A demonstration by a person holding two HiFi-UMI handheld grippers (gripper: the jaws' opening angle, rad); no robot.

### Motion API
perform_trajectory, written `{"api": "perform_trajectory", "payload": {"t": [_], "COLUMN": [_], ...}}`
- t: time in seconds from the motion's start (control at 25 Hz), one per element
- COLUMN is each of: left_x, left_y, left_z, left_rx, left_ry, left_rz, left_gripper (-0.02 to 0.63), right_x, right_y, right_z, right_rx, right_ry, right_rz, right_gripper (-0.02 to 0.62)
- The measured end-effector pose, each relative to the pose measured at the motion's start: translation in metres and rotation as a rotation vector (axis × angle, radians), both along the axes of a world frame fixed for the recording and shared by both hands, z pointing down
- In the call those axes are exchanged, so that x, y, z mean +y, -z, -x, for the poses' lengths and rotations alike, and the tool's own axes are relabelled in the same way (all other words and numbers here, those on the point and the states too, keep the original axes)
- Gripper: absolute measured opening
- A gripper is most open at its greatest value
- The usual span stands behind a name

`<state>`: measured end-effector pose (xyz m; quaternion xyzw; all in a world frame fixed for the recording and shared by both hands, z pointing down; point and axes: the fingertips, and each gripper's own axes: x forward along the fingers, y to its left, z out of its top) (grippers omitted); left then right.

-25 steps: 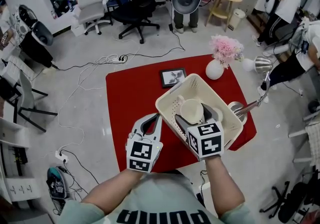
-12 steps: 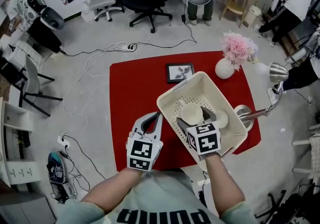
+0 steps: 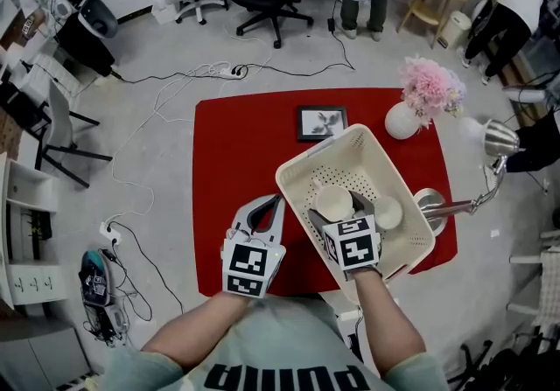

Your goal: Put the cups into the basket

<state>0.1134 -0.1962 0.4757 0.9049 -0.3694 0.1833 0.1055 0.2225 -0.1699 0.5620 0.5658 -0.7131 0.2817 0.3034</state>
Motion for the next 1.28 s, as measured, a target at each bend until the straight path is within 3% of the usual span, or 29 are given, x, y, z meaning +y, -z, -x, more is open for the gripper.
{"api": "perform_trajectory", "payload": {"t": [1.28], "left_x": [0.009], "left_y": [0.000], "left_z": [-0.009], "left_rx": [0.004], "left_ry": [0.003], "left_rz": [-0.003], "left_gripper": [0.005], "right_x": [0.011], "right_y": [-0.033], "right_z": [-0.001], "right_rx": [0.022], "right_ry": [0.001], "right_rz": [0.057], "right_gripper": [0.394]}}
